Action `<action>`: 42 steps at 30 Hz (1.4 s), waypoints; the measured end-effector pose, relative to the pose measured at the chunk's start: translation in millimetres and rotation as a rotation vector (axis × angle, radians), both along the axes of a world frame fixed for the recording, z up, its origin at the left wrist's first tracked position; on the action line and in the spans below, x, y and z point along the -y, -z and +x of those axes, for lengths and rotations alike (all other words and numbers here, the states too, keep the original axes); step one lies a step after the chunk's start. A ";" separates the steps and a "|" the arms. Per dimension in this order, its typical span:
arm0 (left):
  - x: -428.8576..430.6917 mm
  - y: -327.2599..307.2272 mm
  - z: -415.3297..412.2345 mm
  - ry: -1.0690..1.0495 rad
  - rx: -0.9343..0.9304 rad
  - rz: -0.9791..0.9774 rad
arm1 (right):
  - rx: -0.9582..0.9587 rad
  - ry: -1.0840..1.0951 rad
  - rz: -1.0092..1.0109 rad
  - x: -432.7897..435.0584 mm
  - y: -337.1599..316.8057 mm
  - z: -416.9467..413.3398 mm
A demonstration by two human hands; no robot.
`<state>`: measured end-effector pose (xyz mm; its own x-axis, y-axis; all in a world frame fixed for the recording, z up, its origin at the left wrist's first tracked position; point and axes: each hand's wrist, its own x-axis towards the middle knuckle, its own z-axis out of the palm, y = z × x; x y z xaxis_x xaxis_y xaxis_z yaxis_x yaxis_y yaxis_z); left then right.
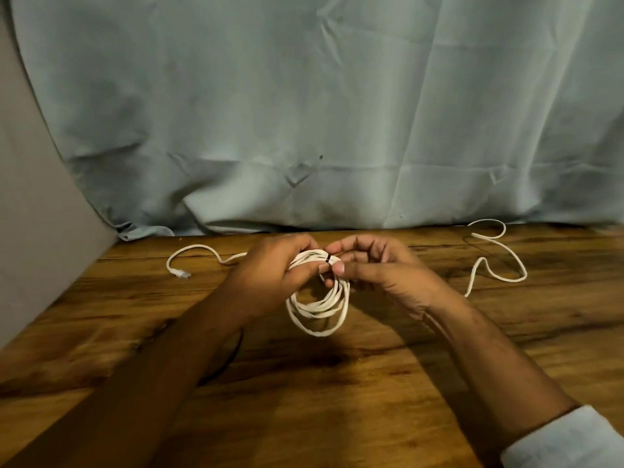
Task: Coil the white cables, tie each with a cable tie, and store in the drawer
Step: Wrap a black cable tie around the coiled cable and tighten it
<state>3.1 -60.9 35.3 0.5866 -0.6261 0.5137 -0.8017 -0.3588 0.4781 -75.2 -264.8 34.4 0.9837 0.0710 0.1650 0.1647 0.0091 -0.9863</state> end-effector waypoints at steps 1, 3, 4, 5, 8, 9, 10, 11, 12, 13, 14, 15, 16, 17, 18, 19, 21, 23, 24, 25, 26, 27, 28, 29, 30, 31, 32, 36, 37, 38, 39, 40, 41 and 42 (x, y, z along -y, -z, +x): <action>-0.3 -1.4 0.6 0.009 -0.039 -0.016 | 0.023 0.007 -0.010 -0.6 -1.1 -0.9; -0.8 -4.1 0.4 0.010 -0.071 -0.031 | 0.068 0.029 -0.032 -1.3 -2.3 -1.7; -0.5 -5.5 -0.4 0.007 -0.078 -0.033 | 0.089 0.037 -0.051 -1.4 -2.6 -1.8; -0.2 -7.0 -1.7 0.003 -0.088 -0.034 | 0.109 0.041 -0.072 -1.7 -2.5 -1.7; 0.0 -7.7 -2.1 -0.025 -0.089 -0.012 | 0.169 0.063 -0.148 -4.9 -1.7 -1.2; -0.4 -6.9 -1.4 -0.045 -0.078 0.000 | 0.191 0.073 -0.170 -6.6 -0.7 -0.6; -0.7 -6.9 -1.2 -0.063 -0.069 0.006 | 0.219 0.089 -0.194 -7.6 1.1 0.8; -0.8 -7.4 -1.5 -0.071 -0.070 0.004 | 0.253 0.107 -0.222 -8.3 2.8 2.2; -0.6 -7.6 -1.5 -0.065 -0.092 -0.015 | 0.288 0.128 -0.248 -8.2 4.2 3.5; -0.1 -7.8 -2.2 -0.054 -0.132 -0.048 | 0.316 0.144 -0.262 -8.3 5.2 4.4; 0.3 -7.4 -2.6 -0.047 -0.178 -0.082 | 0.335 0.155 -0.256 -8.7 6.1 5.1; 0.3 -7.2 -3.0 -0.043 -0.221 -0.109 | 0.342 0.159 -0.238 -9.4 7.0 5.6; 0.6 -6.7 -3.0 -0.033 -0.264 -0.131 | 0.347 0.158 -0.226 -9.3 8.0 6.0; 0.7 -5.8 -2.6 -0.022 -0.307 -0.151 | 0.358 0.160 -0.228 -9.2 9.2 6.2; 0.8 -5.7 -2.2 -0.008 -0.352 -0.168 | 0.374 0.164 -0.239 -9.8 9.8 6.2; 0.6 -6.1 -1.6 0.011 -0.406 -0.186 | 0.392 0.170 -0.253 -10.5 10.4 5.9; 0.3 -8.8 -2.1 0.055 -0.554 -0.231 | 0.421 0.179 -0.282 -11.7 10.6 5.7; 1.5 -10.7 -5.3 0.069 -0.698 -0.271 | 0.442 0.185 -0.314 -13.2 10.8 5.5; 2.5 -10.3 -5.9 0.053 -0.750 -0.287 | 0.462 0.185 -0.338 -13.9 11.7 5.7; 3.5 -9.9 -6.2 0.033 -0.796 -0.308 | 0.486 0.195 -0.383 -13.4 13.5 7.0; 4.4 -9.5 -5.9 0.015 -0.840 -0.330 | 0.513 0.217 -0.453 -12.5 15.1 8.5; 5.2 -9.1 -5.1 0.001 -0.882 -0.352 | 0.540 0.244 -0.539 -11.3 16.2 9.6; 6.0 -8.8 -3.9 -0.013 -0.923 -0.367 | 0.564 0.265 -0.615 -10.6 16.5 10.1; 6.6 -8.2 -3.1 -0.026 -0.959 -0.379 | 0.587 0.277 -0.675 -10.6 16.3 9.6; 7.4 -7.3 -2.6 -0.039 -0.989 -0.388 | 0.610 0.275 -0.720 -11.2 15.2 8.2; 8.5 -5.9 -2.5 -0.054 -1.008 -0.394 | 0.628 0.273 -0.761 -12.6 14.1 6.0; 10.2 -3.9 -3.0 -0.070 -1.018 -0.396 | 0.639 0.276 -0.804 -14.5 13.7 3.6; 16.8 4.5 -7.3 -0.105 -0.989 -0.388 | 0.670 0.386 -0.992 -18.2 18.5 -2.1; 17.9 6.2 -7.4 -0.105 -0.969 -0.388 | 0.674 0.415 -1.014 -18.8 19.0 -3.1; 19.0 8.3 -6.6 -0.108 -0.949 -0.387 | 0.674 0.434 -1.029 -19.0 18.8 -3.8; 19.6 10.7 -5.4 -0.114 -0.931 -0.381 | 0.670 0.444 -1.050 -19.2 17.8 -4.3; 20.0 12.9 -5.0 -0.114 -0.916 -0.371 | 0.665 0.439 -1.074 -18.4 16.7 -4.4; 19.5 14.9 -5.5 -0.107 -0.900 -0.356 | 0.659 0.421 -1.087 -18.2 15.8 -4.9; 19.0 16.8 -6.0 -0.089 -0.885 -0.340 | 0.652 0.396 -1.077 -17.6 15.1 -5.2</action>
